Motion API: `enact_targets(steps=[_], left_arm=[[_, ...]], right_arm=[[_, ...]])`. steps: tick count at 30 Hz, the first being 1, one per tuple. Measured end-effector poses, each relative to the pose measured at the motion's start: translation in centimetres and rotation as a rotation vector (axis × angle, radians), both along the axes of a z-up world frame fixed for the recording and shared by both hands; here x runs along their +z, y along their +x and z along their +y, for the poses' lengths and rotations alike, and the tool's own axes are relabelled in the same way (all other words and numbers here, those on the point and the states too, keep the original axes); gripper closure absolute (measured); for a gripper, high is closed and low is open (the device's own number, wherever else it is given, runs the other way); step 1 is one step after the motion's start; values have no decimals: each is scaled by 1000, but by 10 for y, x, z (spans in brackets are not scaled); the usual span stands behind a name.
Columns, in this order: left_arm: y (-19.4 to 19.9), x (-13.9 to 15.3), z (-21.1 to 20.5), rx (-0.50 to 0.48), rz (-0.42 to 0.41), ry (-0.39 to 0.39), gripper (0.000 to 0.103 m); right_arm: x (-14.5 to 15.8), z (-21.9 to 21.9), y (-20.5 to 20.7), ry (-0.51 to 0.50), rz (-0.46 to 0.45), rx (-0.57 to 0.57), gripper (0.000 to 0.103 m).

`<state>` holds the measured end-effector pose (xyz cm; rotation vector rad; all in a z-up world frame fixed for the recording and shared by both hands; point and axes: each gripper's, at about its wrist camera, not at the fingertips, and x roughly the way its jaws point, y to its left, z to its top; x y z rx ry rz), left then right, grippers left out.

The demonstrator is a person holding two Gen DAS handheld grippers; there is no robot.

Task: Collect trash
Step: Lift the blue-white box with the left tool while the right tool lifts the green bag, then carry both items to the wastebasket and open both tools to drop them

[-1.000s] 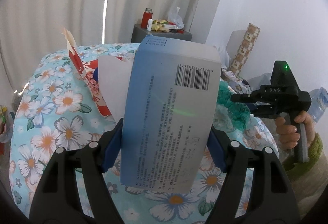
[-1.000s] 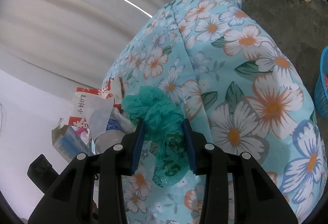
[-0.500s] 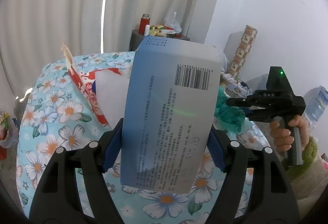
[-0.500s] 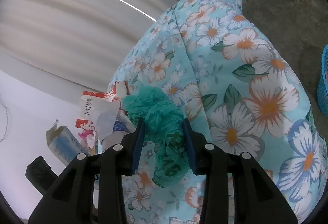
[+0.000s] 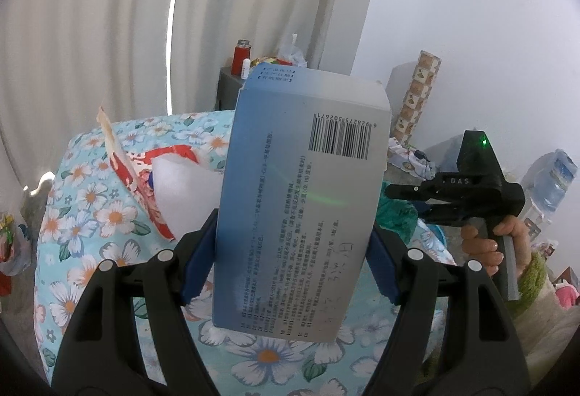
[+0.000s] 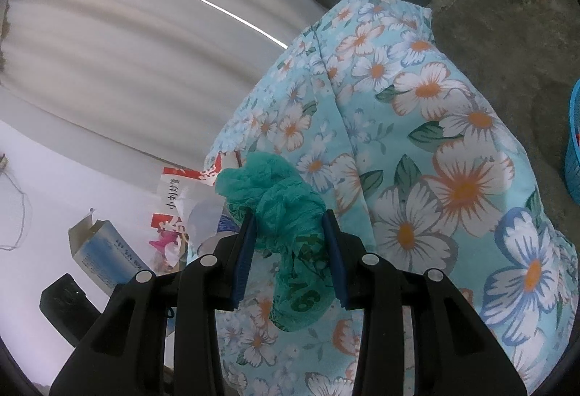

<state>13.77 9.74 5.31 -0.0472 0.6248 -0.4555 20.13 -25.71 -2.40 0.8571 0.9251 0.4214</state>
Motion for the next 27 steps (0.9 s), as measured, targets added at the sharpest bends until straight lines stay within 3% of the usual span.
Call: enact_targets(steps=[13, 27], left_arm=[[-9, 22, -33, -63, -37, -7, 34], [0, 37, -124, -265, -55, 16, 34]], right_arm=[[9, -26, -20, 56, -53, -26, 66], [24, -86, -66, 106, -129, -149, 66]])
